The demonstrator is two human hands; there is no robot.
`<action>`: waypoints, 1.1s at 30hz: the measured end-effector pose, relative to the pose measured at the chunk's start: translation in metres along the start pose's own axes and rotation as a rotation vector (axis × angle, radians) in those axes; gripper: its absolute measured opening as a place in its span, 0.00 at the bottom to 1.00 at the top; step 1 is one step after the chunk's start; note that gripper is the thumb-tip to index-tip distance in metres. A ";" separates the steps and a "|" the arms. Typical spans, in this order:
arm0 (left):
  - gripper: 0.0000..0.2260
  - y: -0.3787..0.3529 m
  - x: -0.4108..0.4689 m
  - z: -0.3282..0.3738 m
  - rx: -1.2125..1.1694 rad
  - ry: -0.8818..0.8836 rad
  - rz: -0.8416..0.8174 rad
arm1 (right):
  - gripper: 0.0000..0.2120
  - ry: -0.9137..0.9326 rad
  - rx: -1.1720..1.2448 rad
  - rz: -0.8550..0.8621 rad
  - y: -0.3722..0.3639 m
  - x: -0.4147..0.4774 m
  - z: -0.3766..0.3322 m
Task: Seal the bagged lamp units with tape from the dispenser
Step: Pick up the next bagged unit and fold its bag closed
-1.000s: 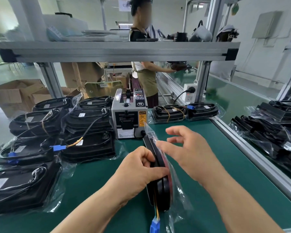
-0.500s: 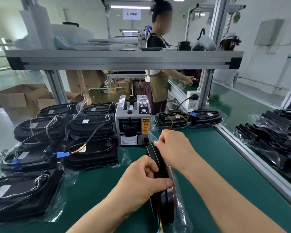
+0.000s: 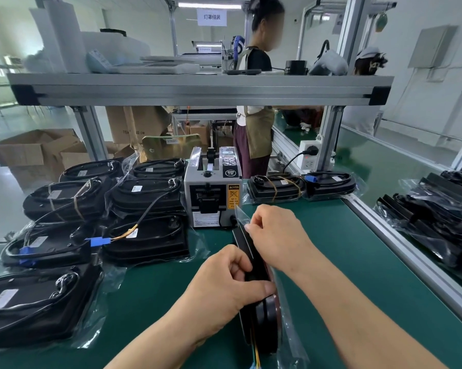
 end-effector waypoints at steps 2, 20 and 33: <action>0.24 0.000 -0.001 0.001 -0.008 0.001 -0.002 | 0.10 -0.048 0.101 0.020 -0.003 -0.002 0.007; 0.09 0.008 0.011 0.004 -0.028 0.016 -0.094 | 0.08 -0.117 0.217 0.075 -0.005 -0.011 0.020; 0.02 0.074 0.131 -0.065 -0.718 0.541 0.518 | 0.11 -0.053 0.051 0.112 0.012 -0.016 0.022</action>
Point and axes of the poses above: each hand's wrist, its own x-axis towards the middle knuckle, its own y-axis out of the back of the hand, z = x × y, the point moved 9 cm from there along x, towards the middle knuckle, and after that the axes turned 1 degree about -y, right-handed, at the moved point
